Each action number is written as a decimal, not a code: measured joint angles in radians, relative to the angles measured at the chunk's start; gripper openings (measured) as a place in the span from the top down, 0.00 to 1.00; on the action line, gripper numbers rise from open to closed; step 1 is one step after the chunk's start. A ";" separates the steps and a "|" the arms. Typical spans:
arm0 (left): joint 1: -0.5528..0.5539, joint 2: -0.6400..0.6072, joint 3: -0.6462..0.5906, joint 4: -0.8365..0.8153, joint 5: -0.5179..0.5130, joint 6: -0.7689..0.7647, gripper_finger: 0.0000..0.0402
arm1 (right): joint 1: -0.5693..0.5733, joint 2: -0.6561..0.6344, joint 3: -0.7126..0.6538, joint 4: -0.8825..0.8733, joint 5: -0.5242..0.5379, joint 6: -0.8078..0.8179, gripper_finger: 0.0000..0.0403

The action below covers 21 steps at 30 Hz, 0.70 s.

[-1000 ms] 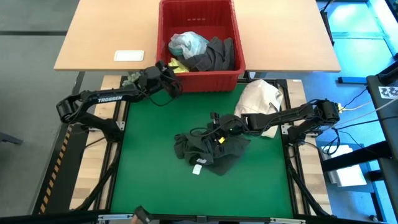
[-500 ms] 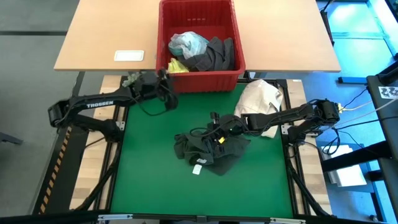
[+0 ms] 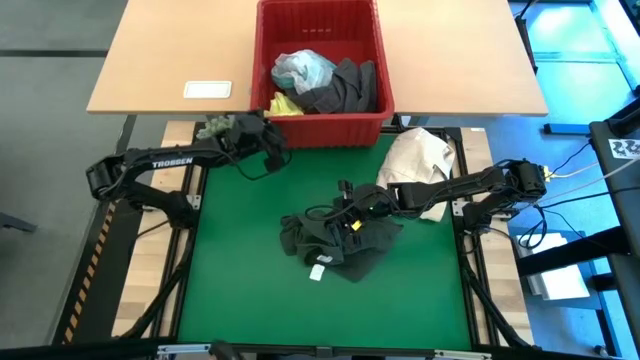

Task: Fold Laundry from Bin
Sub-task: Fold the dark green polo

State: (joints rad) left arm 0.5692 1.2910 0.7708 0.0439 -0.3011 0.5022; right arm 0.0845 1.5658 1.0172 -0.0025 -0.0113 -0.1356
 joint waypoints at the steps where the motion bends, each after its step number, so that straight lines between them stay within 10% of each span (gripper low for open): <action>1: 0.007 0.001 0.000 0.011 -0.003 0.002 0.51 | 0.000 0.000 0.000 0.000 0.000 0.000 0.94; 21: -0.082 -0.035 0.003 -0.034 0.128 -0.108 0.51 | 0.000 0.000 0.001 -0.026 0.046 0.000 0.94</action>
State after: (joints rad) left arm 0.4869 1.2559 0.7742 0.0101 -0.1729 0.3942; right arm 0.0845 1.5658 1.0180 -0.0281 0.0346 -0.1352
